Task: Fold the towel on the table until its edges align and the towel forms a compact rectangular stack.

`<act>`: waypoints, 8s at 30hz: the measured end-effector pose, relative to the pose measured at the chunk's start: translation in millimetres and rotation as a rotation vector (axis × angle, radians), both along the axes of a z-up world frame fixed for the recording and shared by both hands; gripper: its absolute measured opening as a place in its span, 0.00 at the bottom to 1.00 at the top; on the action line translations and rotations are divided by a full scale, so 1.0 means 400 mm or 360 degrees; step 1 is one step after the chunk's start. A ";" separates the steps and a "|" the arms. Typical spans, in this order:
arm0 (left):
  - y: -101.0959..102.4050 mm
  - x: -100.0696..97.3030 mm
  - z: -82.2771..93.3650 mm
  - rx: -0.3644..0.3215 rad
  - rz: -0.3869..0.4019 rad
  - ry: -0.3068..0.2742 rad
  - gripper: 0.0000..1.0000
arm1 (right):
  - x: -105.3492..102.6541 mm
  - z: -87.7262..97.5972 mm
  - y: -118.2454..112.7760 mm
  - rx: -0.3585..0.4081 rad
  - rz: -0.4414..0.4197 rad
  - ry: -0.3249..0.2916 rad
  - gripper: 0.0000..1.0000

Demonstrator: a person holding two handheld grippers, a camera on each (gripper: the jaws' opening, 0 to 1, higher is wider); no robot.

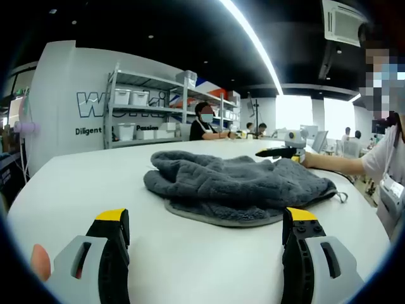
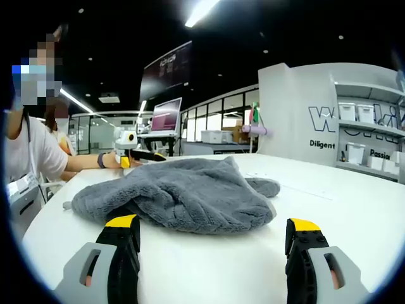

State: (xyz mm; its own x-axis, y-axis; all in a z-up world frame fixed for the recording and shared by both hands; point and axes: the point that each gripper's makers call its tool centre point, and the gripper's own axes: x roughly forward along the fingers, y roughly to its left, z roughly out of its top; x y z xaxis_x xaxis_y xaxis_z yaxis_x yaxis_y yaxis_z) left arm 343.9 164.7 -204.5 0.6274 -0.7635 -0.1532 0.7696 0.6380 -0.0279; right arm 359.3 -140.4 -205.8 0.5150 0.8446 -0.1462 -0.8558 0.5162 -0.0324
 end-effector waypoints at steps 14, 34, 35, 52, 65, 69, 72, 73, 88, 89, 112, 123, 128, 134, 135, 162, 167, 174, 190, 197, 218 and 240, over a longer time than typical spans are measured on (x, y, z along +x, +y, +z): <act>0.002 0.003 0.000 -0.0002 0.0004 0.0005 0.99 | -0.004 -0.010 0.010 -0.0044 0.0023 -0.0006 0.97; -0.003 -0.001 -0.002 -0.0010 -0.0005 0.0011 0.99 | -0.003 -0.024 0.013 -0.0093 0.0023 -0.0002 0.97; -0.003 0.000 -0.001 -0.0012 -0.0006 0.0011 0.99 | -0.003 -0.024 0.013 -0.0094 0.0024 -0.0002 0.97; -0.005 -0.001 -0.002 -0.0005 -0.0011 0.0015 0.99 | 0.004 -0.021 0.008 -0.0082 0.0007 0.0010 0.97; -0.003 0.004 0.001 -0.0012 -0.0012 0.0018 0.99 | 0.011 -0.023 0.006 -0.0087 -0.0012 0.0013 0.95; -0.003 0.004 -0.001 -0.0008 -0.0008 0.0019 0.99 | 0.015 -0.025 0.008 -0.0087 -0.0011 0.0020 0.94; 0.001 0.008 0.000 -0.0009 -0.0006 0.0019 0.99 | 0.014 -0.028 0.011 -0.0094 -0.0007 0.0025 0.93; 0.001 0.008 0.000 -0.0009 -0.0006 0.0020 0.99 | 0.016 -0.028 0.012 -0.0092 -0.0010 0.0027 0.92; -0.009 -0.001 -0.007 -0.0009 -0.0009 0.0017 0.99 | 0.049 -0.035 0.015 -0.0068 -0.0045 0.0077 0.75; -0.010 -0.001 -0.007 -0.0009 -0.0008 0.0017 0.99 | 0.051 -0.037 0.017 -0.0076 -0.0042 0.0073 0.75; -0.002 0.003 -0.007 -0.0002 0.0001 0.0023 0.99 | 0.116 -0.038 0.072 -0.0075 0.0033 0.0103 0.38; 0.000 0.003 -0.007 -0.0005 0.0001 0.0026 0.99 | 0.223 0.004 0.009 0.0146 -0.0253 0.0137 0.08; 0.001 0.002 -0.008 -0.0005 0.0002 0.0026 0.99 | 0.258 0.033 -0.060 0.0236 -0.0475 0.0057 0.05; -0.002 -0.003 -0.010 -0.0003 0.0003 0.0028 0.99 | 0.279 0.030 -0.108 0.0201 -0.0649 0.0019 0.05; -0.004 -0.004 -0.011 -0.0004 0.0003 0.0028 0.99 | 0.280 0.028 -0.106 0.0199 -0.0648 0.0024 0.06; -0.003 0.000 -0.009 -0.0015 0.0003 0.0043 0.99 | 0.208 0.050 -0.155 0.0231 -0.0488 -0.0069 0.33; -0.002 0.001 -0.008 -0.0017 -0.0002 0.0044 0.99 | 0.163 0.046 -0.165 0.0190 -0.0440 -0.0086 0.39; 0.001 0.004 -0.008 -0.0015 -0.0002 0.0045 0.99 | 0.074 0.058 -0.208 0.0301 -0.0379 -0.0037 0.62; 0.000 -0.003 -0.013 -0.0011 0.0002 0.0052 0.99 | -0.063 0.009 -0.312 0.0099 -0.0362 -0.0022 1.00; 0.000 -0.004 -0.014 -0.0010 0.0001 0.0051 0.99 | -0.067 0.005 -0.318 0.0071 -0.0388 -0.0027 1.00; 0.009 0.008 -0.011 -0.0010 0.0007 0.0057 0.99 | -0.076 -0.025 -0.316 -0.0034 -0.0382 0.0077 0.99; 0.009 0.013 -0.006 -0.0035 0.0011 0.0065 0.99 | -0.108 0.131 0.058 -0.0582 -0.0028 -0.0131 0.99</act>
